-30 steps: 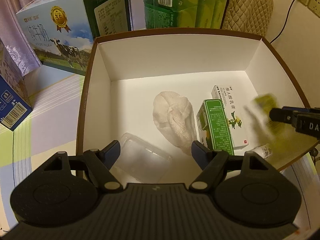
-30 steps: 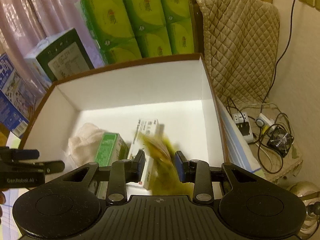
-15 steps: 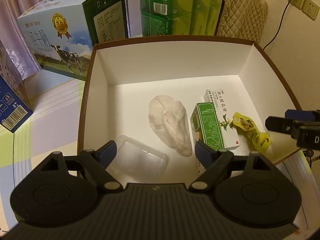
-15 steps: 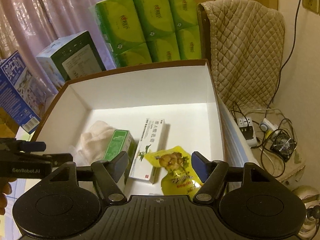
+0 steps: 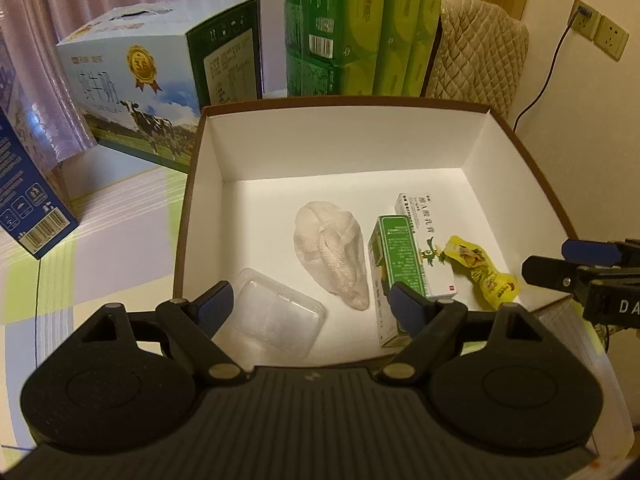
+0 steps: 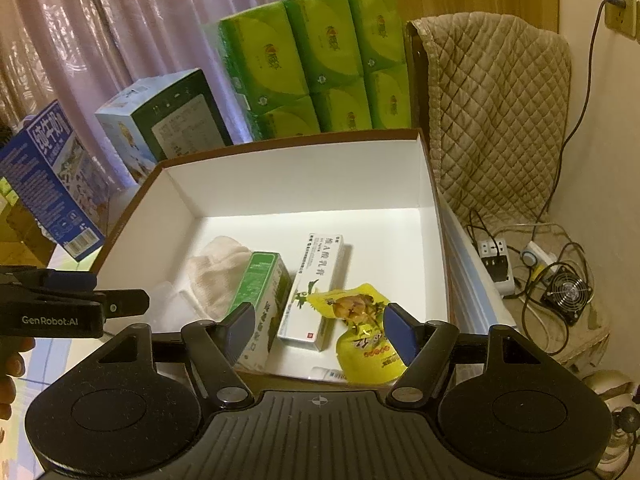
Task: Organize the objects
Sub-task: 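Withdraw both open tools from the brown box, then move both open tools toward the red candy packet and brown scrunchie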
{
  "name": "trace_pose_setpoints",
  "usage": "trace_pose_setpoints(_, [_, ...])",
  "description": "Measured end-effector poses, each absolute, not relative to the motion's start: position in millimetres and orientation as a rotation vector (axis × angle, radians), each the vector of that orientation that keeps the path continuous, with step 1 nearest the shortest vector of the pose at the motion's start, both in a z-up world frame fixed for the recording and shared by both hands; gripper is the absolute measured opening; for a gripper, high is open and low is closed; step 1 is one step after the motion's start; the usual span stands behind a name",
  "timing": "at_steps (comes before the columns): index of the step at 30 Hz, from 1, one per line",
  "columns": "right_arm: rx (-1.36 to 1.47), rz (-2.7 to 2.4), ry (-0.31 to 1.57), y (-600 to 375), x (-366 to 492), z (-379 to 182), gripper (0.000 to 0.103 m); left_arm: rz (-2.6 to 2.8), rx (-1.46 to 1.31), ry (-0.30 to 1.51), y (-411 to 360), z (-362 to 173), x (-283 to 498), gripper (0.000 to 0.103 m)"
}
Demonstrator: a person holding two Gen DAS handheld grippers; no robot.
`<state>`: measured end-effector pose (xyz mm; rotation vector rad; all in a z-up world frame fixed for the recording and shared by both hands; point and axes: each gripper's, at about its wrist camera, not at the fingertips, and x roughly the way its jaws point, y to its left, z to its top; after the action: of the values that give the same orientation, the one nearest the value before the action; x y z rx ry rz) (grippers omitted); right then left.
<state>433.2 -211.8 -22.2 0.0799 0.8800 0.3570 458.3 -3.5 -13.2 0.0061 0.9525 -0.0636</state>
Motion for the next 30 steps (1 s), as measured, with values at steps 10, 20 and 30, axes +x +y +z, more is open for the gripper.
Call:
trace_pose_setpoints(10, [0.097,0.385,0.847,-218,398,-4,0.068,-0.049,-0.022,0.912,-2,13,419,0.084])
trace_pose_setpoints(20, [0.106,0.434,0.841,-221,357,7,0.068,-0.018,-0.065,0.885,8,31,368,0.085])
trace_pose_setpoints(30, [0.088,0.47,0.861,-221,327,5,0.068,-0.005,-0.099,0.911,9,27,326,0.086])
